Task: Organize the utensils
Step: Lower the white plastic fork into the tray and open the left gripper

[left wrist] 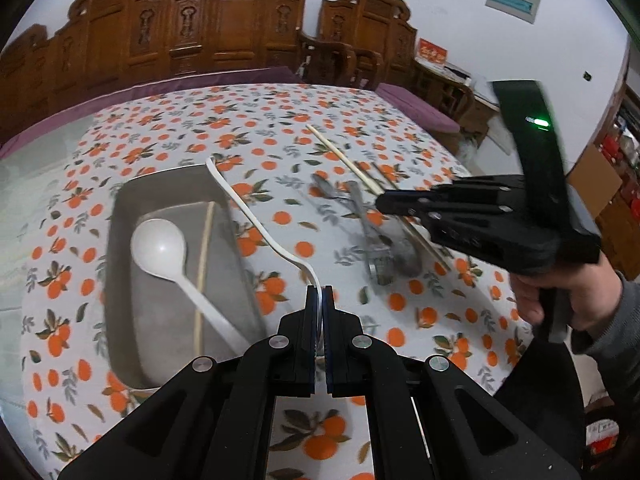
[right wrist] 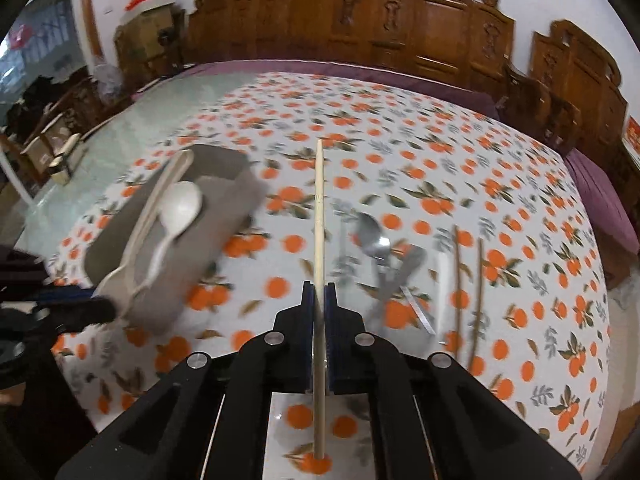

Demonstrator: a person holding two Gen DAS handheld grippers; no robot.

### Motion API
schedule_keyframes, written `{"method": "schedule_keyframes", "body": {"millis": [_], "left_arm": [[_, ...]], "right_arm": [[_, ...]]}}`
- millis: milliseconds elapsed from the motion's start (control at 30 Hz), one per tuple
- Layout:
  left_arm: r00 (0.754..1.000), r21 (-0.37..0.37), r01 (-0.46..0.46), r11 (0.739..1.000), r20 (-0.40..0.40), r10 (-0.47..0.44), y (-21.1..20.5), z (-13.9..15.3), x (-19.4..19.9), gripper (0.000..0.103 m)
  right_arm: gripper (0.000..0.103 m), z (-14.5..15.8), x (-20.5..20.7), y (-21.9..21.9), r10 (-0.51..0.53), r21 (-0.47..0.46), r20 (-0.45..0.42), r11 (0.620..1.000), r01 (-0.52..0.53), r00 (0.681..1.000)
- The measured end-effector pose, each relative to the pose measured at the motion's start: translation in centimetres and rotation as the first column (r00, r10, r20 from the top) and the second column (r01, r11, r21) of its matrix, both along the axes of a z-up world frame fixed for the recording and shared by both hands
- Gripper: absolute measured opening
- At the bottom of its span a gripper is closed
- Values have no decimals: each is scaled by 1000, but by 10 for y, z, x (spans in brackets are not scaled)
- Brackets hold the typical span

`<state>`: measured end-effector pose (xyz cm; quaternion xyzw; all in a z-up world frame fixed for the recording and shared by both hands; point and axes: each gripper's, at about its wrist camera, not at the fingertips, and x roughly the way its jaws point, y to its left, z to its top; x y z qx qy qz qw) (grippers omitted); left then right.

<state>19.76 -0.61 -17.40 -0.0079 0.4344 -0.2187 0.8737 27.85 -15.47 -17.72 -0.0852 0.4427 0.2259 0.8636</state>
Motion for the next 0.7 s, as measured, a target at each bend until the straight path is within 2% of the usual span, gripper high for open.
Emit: {"method": "schedule_keyframes", "body": {"millis": [267,700], "left_arm": [[997,38,-73,997,-26,74,29,-9,13,2],[982,108,-140,984,-109,151,50,-38,37,2]], "right_arm": [[6,8,-18,34,70,40,2,997,-70,998],[6,3,-27,47,93,63,-11,994,-92,996]]}}
